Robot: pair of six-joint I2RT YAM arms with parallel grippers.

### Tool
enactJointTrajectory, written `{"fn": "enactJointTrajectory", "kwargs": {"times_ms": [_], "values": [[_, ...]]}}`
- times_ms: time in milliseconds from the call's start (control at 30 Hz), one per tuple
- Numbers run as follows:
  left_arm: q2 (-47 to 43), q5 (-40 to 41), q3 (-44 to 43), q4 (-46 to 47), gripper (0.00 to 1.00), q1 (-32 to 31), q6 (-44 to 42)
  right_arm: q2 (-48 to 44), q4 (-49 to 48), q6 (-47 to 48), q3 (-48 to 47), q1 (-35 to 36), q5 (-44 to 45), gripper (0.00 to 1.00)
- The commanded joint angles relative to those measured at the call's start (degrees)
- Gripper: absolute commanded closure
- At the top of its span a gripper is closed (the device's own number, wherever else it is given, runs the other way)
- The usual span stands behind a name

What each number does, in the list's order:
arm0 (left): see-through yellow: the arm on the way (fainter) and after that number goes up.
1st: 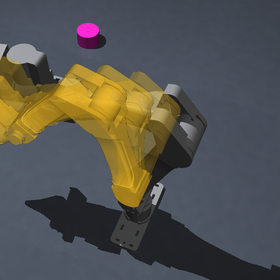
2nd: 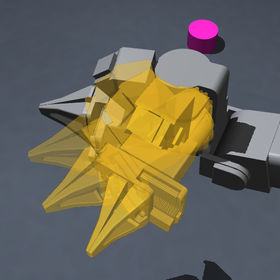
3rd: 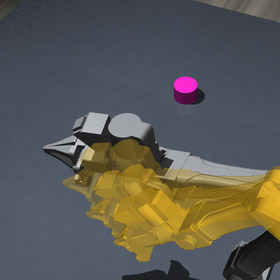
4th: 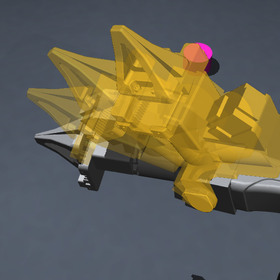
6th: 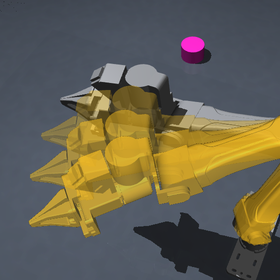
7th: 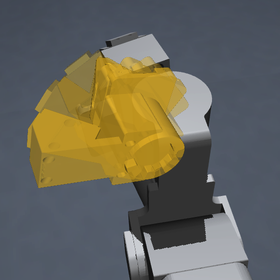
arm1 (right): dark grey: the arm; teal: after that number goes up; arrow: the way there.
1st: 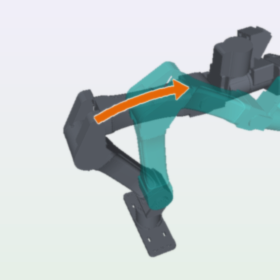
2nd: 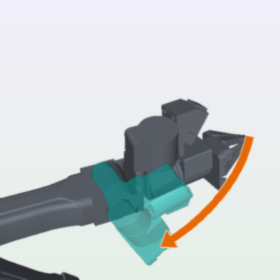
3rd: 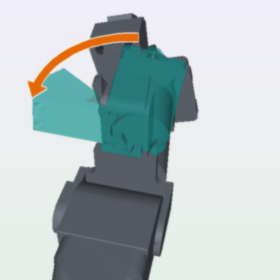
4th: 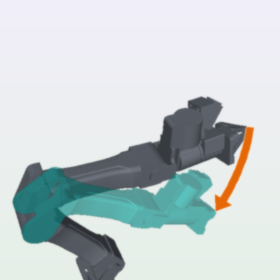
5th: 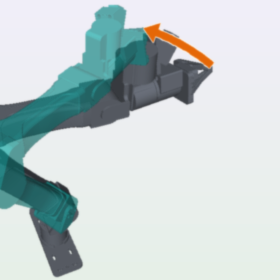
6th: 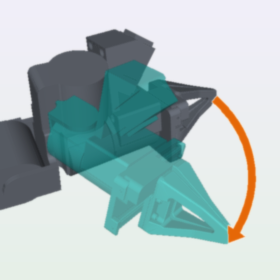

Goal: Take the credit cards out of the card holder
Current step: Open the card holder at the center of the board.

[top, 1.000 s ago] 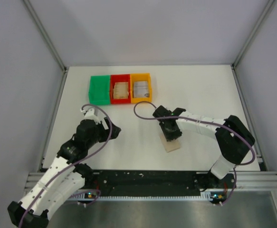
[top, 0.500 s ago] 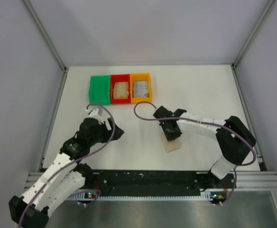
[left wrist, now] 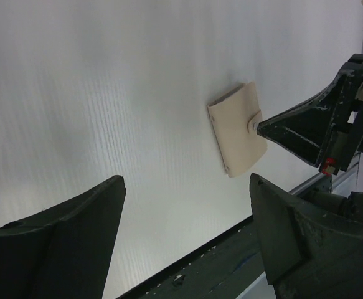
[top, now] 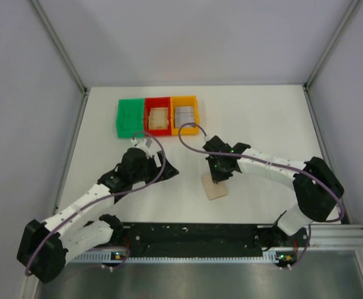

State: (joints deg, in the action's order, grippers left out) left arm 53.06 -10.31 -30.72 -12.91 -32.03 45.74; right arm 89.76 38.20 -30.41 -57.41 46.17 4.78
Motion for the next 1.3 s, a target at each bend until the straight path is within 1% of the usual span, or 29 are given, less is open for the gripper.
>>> {"fn": "enactJointTrajectory", "kwargs": {"times_ms": [0, 67, 167, 200, 233, 267, 333, 400, 433, 500, 600, 700, 800, 967, 1167, 1267], "values": [[4.15, -1.21, -0.30, 8.50, 0.15, -1.72, 2.16, -2.92, -5.84, -4.03, -1.31, 0.59, -3.54, 1.00], [6.61, -1.82, -0.39, 10.35, 0.15, -2.07, 3.04, -3.18, -6.38, -4.91, -0.78, 0.59, -3.38, 1.00], [9.51, -1.74, -0.92, 11.94, 0.16, -3.65, 4.10, -4.85, -3.23, -4.22, -0.86, 0.59, 3.38, 1.00], [10.30, -1.39, -1.27, 11.94, 0.16, -4.17, 4.19, -5.11, -1.47, -3.08, -1.39, 0.76, 5.75, 0.91], [10.92, -1.04, -1.45, 12.03, 0.16, -4.70, 4.19, -4.94, 0.89, -1.85, -2.17, 1.11, 7.51, 0.81], [11.19, -0.51, -1.62, 11.85, 0.16, -5.05, 4.19, -4.77, 3.44, -0.54, -3.05, 1.63, 9.44, 0.68], [10.84, 1.59, -1.36, 11.33, 0.16, -5.15, 4.71, -4.15, 5.57, 0.70, -4.02, 3.39, 12.17, 0.47], [9.01, 4.58, -0.57, 9.49, 0.16, -5.15, 5.06, -3.01, 6.80, 1.50, -4.64, 4.62, 14.55, 0.38], [7.86, 6.42, -0.13, 8.52, 0.16, -5.15, 5.33, -2.22, 7.50, 1.67, -5.25, 5.15, 15.69, 0.35], [4.09, 11.60, 0.74, 5.54, 0.16, -5.15, 6.55, -0.82, 8.38, 1.50, -6.39, 6.29, 17.63, 0.33], [-1.10, 17.32, 2.41, 2.45, 0.15, -5.06, 7.35, 1.81, 8.74, 0.80, -7.80, 8.31, 21.23, 0.34], [-6.72, 21.89, 4.87, 1.40, 0.15, -4.97, 7.79, 5.24, 9.96, 1.06, -9.73, 10.07, 22.46, 0.36], [-10.77, 24.27, 5.58, -0.62, 0.15, -4.79, 7.53, 7.88, 10.93, 1.15, -11.41, 12.18, 24.84, 0.36], [-12.10, 24.11, 4.88, -3.00, 0.15, -4.79, 6.91, 10.70, 12.34, -0.61, -12.11, 12.71, 26.42, 0.40], [-12.10, 22.70, 4.79, -2.91, 0.16, -4.71, 6.21, 13.07, 12.52, -1.14, -10.71, 12.71, 26.51, 0.44], [-11.58, 21.65, 4.44, -2.74, 0.16, -4.71, 5.59, 14.74, 12.52, -1.40, -9.92, 12.63, 27.21, 0.50]]}}
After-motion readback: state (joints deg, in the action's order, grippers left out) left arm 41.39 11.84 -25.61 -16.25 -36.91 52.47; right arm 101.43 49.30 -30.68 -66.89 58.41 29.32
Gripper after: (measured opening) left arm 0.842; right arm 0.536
